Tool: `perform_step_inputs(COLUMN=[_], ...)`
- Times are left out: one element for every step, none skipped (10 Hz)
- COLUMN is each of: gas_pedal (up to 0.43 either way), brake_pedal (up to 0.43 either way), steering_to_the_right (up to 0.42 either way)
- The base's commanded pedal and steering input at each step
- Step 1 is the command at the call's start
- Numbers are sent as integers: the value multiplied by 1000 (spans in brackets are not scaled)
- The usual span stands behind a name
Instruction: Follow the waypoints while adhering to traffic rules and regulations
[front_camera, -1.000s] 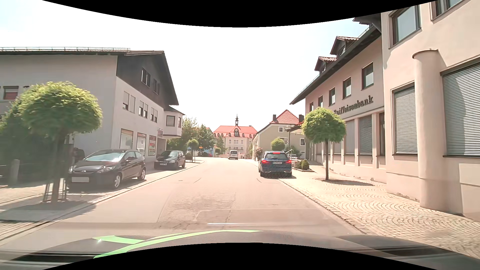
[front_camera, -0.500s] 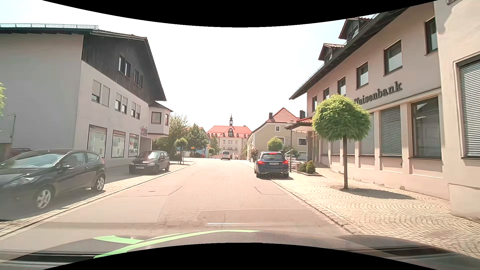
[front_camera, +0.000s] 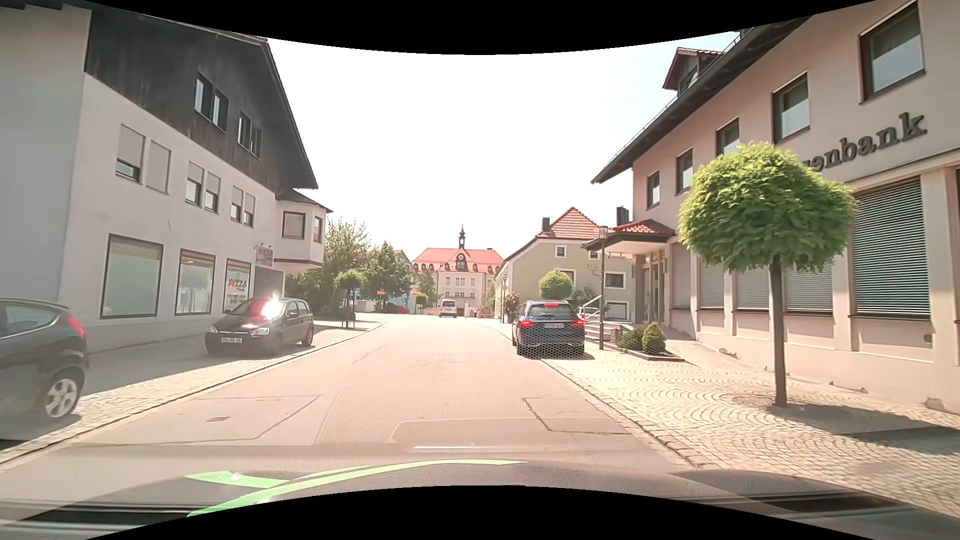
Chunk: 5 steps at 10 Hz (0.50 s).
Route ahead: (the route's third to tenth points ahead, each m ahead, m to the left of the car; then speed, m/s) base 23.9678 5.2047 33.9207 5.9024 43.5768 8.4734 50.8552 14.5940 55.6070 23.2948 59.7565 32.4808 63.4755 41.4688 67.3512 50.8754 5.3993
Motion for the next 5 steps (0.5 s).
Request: perform_step_inputs(gas_pedal=[87, 98, 98, 98, 118], brake_pedal=[0, 0, 0, 0, 0], steering_to_the_right=[-14, -21, -36, -48, -53])
